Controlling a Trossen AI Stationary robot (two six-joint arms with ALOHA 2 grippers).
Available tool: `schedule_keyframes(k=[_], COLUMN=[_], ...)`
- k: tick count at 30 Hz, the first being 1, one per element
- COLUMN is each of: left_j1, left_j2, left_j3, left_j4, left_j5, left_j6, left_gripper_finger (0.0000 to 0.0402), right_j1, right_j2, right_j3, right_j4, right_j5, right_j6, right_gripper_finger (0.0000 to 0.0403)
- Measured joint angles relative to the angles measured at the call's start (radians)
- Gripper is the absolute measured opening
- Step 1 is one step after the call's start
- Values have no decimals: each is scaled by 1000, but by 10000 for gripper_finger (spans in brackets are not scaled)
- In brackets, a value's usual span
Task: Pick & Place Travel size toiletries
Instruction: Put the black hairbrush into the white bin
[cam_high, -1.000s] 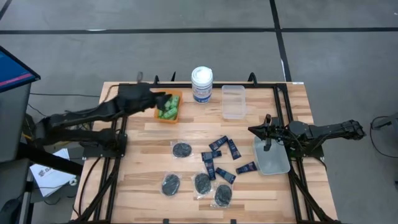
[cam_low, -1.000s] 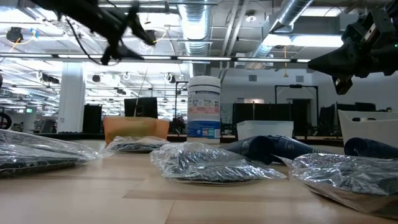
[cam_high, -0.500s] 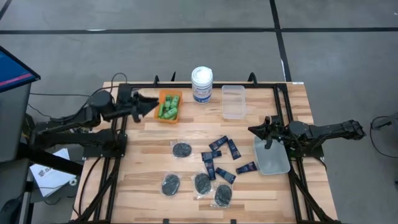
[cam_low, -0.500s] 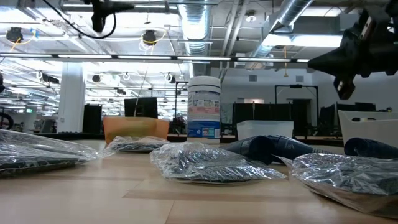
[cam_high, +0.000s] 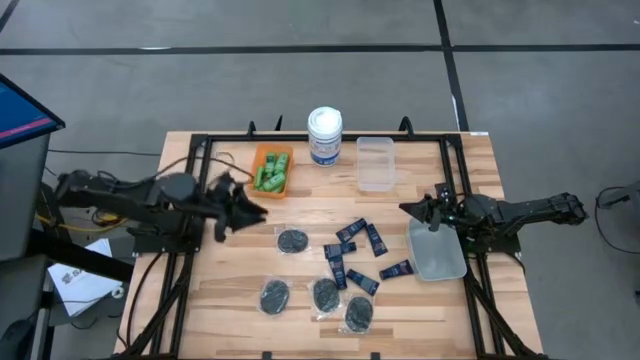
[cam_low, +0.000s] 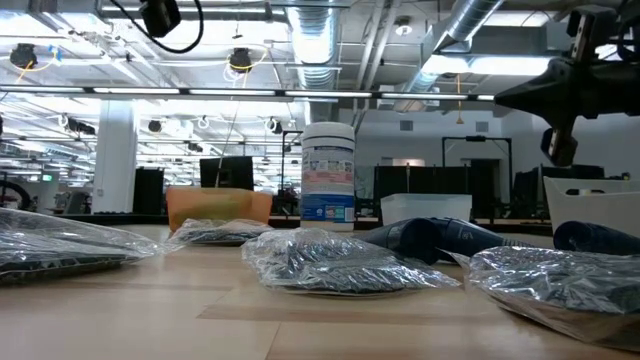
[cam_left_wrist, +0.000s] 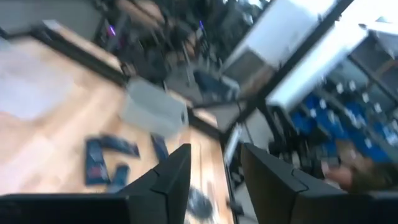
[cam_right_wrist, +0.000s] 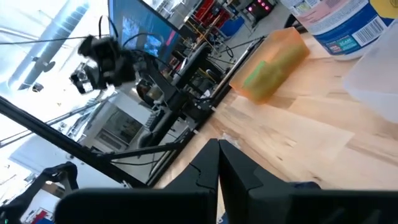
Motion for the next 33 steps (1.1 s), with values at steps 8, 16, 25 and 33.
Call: schedule_keyframes(k=[8,16,25,33], left_j1=[-150,-212,-258,-201], left_j2=[202,296,296,303], left_j3=[0,0,0,0], left_j4=[-27,-204,-515,-513], left_j5=[-4,-5,-182,-425], left_j6=[-128,-393,-652,-550], left_gripper_finger=[134,104,68,111], right_j1=[2,0,0,-1], right_j2=[0,0,0,0], right_j3=[0,2,27,28], right_j4=[14,24,18,-1], right_j5=[0,0,1,1], right_j6=[2,-36,-119,-133], right_gripper_finger=[0,31,96,133])
